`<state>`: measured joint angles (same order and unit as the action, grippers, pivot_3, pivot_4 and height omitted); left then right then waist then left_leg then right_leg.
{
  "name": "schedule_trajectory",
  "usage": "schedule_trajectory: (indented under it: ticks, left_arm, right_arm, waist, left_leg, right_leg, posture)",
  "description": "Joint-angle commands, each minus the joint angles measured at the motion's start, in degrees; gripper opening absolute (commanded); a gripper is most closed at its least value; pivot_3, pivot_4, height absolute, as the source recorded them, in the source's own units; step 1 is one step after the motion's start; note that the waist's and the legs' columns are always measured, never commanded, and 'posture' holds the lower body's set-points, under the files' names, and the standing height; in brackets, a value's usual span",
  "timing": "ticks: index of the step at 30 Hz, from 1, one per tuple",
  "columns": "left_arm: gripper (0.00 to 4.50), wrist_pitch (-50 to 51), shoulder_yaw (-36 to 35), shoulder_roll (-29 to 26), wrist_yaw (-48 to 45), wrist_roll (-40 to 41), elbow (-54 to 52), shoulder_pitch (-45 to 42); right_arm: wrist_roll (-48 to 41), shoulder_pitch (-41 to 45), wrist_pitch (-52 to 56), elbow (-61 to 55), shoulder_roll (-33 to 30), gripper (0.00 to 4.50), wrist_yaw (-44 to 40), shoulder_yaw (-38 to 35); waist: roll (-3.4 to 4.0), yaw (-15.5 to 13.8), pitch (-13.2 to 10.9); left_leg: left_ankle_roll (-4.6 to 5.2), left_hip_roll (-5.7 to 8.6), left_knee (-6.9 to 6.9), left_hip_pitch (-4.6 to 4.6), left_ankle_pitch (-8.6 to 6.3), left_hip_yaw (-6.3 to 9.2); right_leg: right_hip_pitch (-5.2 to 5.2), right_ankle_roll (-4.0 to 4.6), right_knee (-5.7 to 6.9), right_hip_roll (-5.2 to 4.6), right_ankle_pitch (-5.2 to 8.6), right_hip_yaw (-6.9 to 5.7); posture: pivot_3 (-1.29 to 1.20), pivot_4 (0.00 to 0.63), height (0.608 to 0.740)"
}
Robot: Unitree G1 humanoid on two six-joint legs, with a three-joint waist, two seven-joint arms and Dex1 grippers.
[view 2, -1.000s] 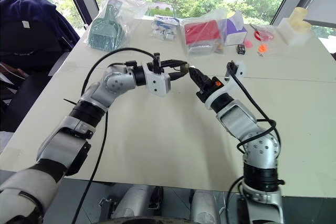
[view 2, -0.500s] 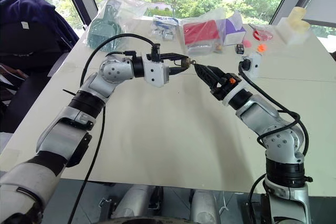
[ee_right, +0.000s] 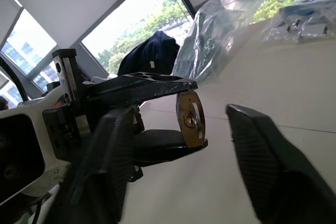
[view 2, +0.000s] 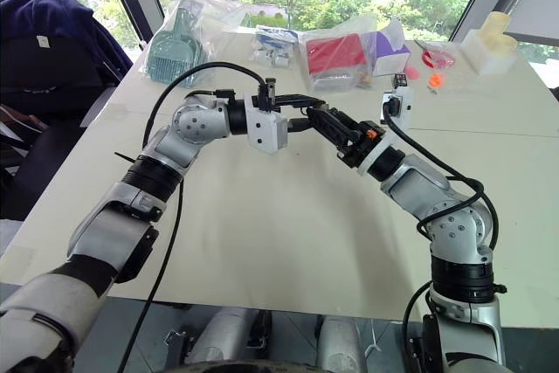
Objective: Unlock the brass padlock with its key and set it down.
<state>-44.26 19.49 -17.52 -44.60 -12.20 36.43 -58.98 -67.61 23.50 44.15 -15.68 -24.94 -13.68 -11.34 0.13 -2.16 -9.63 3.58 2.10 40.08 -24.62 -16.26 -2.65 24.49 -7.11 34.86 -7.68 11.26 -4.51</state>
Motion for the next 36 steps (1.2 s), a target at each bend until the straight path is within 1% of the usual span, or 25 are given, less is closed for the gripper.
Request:
schedule_trajectory:
  ticks: [1, 2, 6, 8, 10, 12, 13, 14, 17, 19, 21, 23, 28, 36]
  left_arm:
    - [0.7, 0.0, -0.6, 0.1, 0.1, 1.5, -2.5, -0.5]
    - [0.7, 0.1, -0.7, 0.0, 0.1, 1.6, -2.6, -0.5]
    - [0.7, 1.7, -1.0, -0.2, -1.0, 2.2, -2.9, -0.4]
    - [1.78, 5.2, -0.4, -0.7, -3.8, 2.8, -3.5, 0.0]
    - [2.66, 8.4, -0.4, -1.1, -6.3, 4.7, -5.2, 0.9]
    - [3.71, 14.9, -1.5, -1.2, -9.3, 8.4, -8.0, 2.0]
    - [4.22, 20.1, -2.4, -1.5, -11.3, 11.1, -9.9, 2.5]
    - [4.48, 24.9, -3.3, -1.9, -13.0, 13.5, -11.6, 3.0]
    - [4.48, 39.5, -7.1, -3.0, -15.3, 20.3, -15.6, 2.9]
    - [4.48, 44.7, -8.5, -3.2, -15.2, 22.3, -17.3, 2.8]
    - [4.48, 48.4, -10.3, -2.5, -13.8, 23.5, -16.1, 1.8]
    - [4.48, 49.4, -11.2, -1.7, -13.1, 23.7, -14.3, 1.3]
    - [4.48, 46.1, -9.8, -0.5, -13.7, 21.6, -11.7, 1.5]
    - [4.48, 42.7, -9.6, 0.4, -14.1, 20.2, -8.0, 0.3]
  right_arm:
    - [-0.1, 1.0, 0.3, -1.1, 0.4, 0.46, -0.7, -0.7]
    - [-0.1, 0.9, 0.5, -1.2, 0.4, 0.06, -0.7, -0.7]
    - [0.7, 0.4, 1.4, -1.5, 0.5, 0.01, -0.9, -0.6]
    - [1.0, 0.0, 1.7, -1.7, 0.6, 0.01, -0.8, -0.6]
    - [1.5, -0.3, 1.8, -2.0, 0.7, 0.01, -0.6, -0.6]
    - [2.0, -0.7, 1.8, -2.2, 0.9, 0.01, -0.2, -0.7]
    - [2.4, -0.9, 1.8, -2.2, 0.9, 0.01, -0.1, -0.8]
    - [2.7, -1.1, 1.8, -2.3, 0.8, 0.01, 0.0, -1.0]
    - [3.2, -1.6, 1.7, -2.4, 0.7, 0.01, 0.3, -1.7]
    - [3.2, -1.8, 1.7, -2.6, 0.9, 0.01, 0.3, -1.9]
    - [2.6, -1.9, 1.5, -2.7, 1.3, 0.01, 0.5, -2.4]
    - [2.3, -1.8, 1.5, -2.9, 1.7, 0.01, 0.7, -2.5]
    - [1.8, -1.1, 1.7, -3.6, 2.3, 0.01, 1.5, -2.3]
    - [-1.3, -1.6, 2.1, -6.6, 3.5, 0.01, 3.9, -2.3]
  waist:
    - [0.0, 0.0, 0.0]
    - [0.0, 0.0, 0.0]
    - [0.0, 0.0, 0.0]
    - [0.0, 0.0, 0.0]
    - [0.0, 0.1, 0.0]
    - [0.01, 0.2, 0.0]
    - [0.01, 0.2, 0.0]
    - [0.01, 0.2, 0.0]
    - [0.01, 0.3, 0.0]
    - [0.01, 0.5, 0.0]
    - [0.01, 0.4, 0.0]
    - [0.01, 0.3, 0.0]
    - [0.01, 0.4, 0.0]
    - [0.01, 0.5, 0.0]
  left_leg:
    - [0.0, 0.0, 0.0, 0.0, 0.0, 0.0]
    - [0.0, 0.0, 0.0, 0.0, 0.0, 0.0]
    - [0.0, 0.0, 0.0, 0.0, 0.0, 0.0]
    - [0.0, 0.0, 0.0, 0.0, 0.0, 0.0]
    - [0.0, 0.0, 0.0, 0.0, 0.0, 0.0]
    - [0.0, 0.0, 0.0, 0.01, 0.0, 0.0]
    - [0.0, 0.0, 0.0, 0.01, 0.0, 0.0]
    - [0.0, 0.0, 0.0, 0.01, 0.0, 0.01]
    - [0.0, -0.01, 0.0, 0.01, 0.0, 0.02]
    - [0.0, -0.01, 0.0, 0.01, 0.0, 0.03]
    - [0.0, 0.0, -0.01, 0.01, 0.0, 0.04]
    - [0.0, 0.0, 0.0, 0.01, 0.0, 0.04]
    - [-0.01, 0.01, -0.01, 0.01, 0.0, 0.04]
    - [-0.01, 0.01, -0.01, 0.02, 0.0, 0.04]
  right_leg:
    - [0.0, 0.0, 0.0, 0.0, 0.0, 0.0]
    - [0.0, 0.0, 0.0, 0.0, 0.0, 0.0]
    - [0.0, 0.0, 0.0, 0.0, 0.0, 0.0]
    - [0.0, 0.0, 0.0, 0.0, 0.0, 0.0]
    - [0.0, 0.0, 0.0, 0.0, 0.0, 0.0]
    - [0.0, 0.0, 0.0, 0.0, 0.0, 0.0]
    - [0.0, 0.0, 0.0, 0.0, 0.0, 0.0]
    - [0.0, 0.0, 0.01, 0.0, 0.0, 0.0]
    - [0.01, 0.0, 0.01, 0.01, 0.0, 0.0]
    - [0.01, 0.0, 0.01, 0.02, 0.01, 0.0]
    - [0.01, 0.0, 0.01, 0.02, 0.01, 0.01]
    - [-0.02, 0.0, 0.02, 0.03, 0.01, 0.01]
    - [-0.01, 0.0, 0.02, 0.04, 0.01, 0.0]
    - [-0.01, 0.0, 0.01, 0.03, 0.01, 0.01]
  posture:
    - [0.0, 0.15, 0.737]
    - [0.0, 0.15, 0.737]
    - [0.0, 0.15, 0.737]
    - [0.0, 0.15, 0.737]
    - [0.0, 0.15, 0.737]
    - [0.0, 0.15, 0.737]
    - [0.0, 0.15, 0.737]
    - [0.0, 0.15, 0.737]
    - [0.0, 0.15, 0.737]
    - [0.0, 0.15, 0.737]
    - [0.0, 0.15, 0.737]
    - [0.0, 0.15, 0.737]
    - [0.0, 0.15, 0.737]
    - [0.0, 0.15, 0.737]
